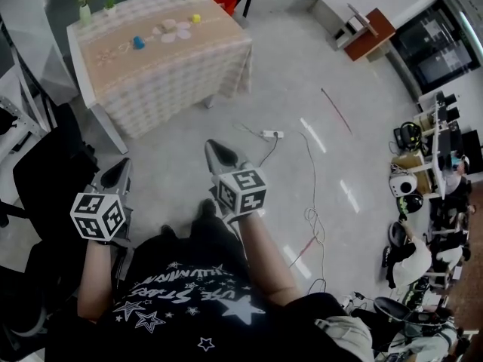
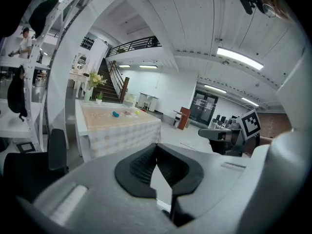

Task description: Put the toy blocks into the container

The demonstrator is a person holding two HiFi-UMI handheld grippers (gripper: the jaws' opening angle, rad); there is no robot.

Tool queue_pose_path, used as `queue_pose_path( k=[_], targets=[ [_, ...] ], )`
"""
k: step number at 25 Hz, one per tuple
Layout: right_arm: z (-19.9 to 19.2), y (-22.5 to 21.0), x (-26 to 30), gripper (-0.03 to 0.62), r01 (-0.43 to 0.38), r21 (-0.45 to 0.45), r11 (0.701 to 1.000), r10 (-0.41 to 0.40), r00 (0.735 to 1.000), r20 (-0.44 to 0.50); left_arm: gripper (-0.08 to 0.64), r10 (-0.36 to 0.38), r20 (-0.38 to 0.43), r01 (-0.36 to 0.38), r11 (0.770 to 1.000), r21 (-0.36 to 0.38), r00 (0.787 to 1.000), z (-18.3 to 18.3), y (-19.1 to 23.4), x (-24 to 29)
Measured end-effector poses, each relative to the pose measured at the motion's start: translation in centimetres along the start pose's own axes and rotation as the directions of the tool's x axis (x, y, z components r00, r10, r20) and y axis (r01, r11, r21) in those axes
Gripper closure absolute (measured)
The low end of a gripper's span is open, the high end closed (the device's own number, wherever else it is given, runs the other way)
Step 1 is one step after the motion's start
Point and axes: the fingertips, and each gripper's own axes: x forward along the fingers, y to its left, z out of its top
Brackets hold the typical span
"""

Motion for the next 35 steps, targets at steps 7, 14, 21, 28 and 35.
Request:
queue_pose_path(
  k=[7, 14, 21, 28, 35],
  targets=[
    [0.6, -2.0, 1.3, 0.297, 0.013, 0.026, 1.000, -0.013, 1.000, 0.004, 0.551, 0.031, -0.006, -0.031, 0.999, -0.019, 1.000, -0.1, 0.7, 1.3],
    [-0.6, -7.2, 6.2, 0.236, -0.026, 0.098, 0.995, 0.034, 0.996, -0.079, 0.551, 0.101, -0.049, -0.102, 0.995, -0.009, 0.994, 0.2, 1.8, 5.8],
    [4.5, -14.1, 14.0, 0.236, -0.128, 0.088, 0.988, 0.134, 0.989, -0.065, 0.551, 0.210, -0.012, -0.210, 0.977, -0.017, 0.978, 6.2, 3.5, 13.1],
    [8.3, -18.6, 20.3, 0.236, -0.236, 0.058, 0.970, 0.241, 0.967, -0.085, 0.551, 0.309, 0.009, -0.308, 0.950, -0.043, 0.951, 10.0, 4.4, 19.3],
    [9.5, -19.4, 24.9, 0.236, -0.340, 0.024, 0.940, 0.340, 0.930, -0.138, 0.551, 0.405, -0.006, -0.404, 0.909, -0.103, 0.914, 10.4, 5.6, 21.6]
  ],
)
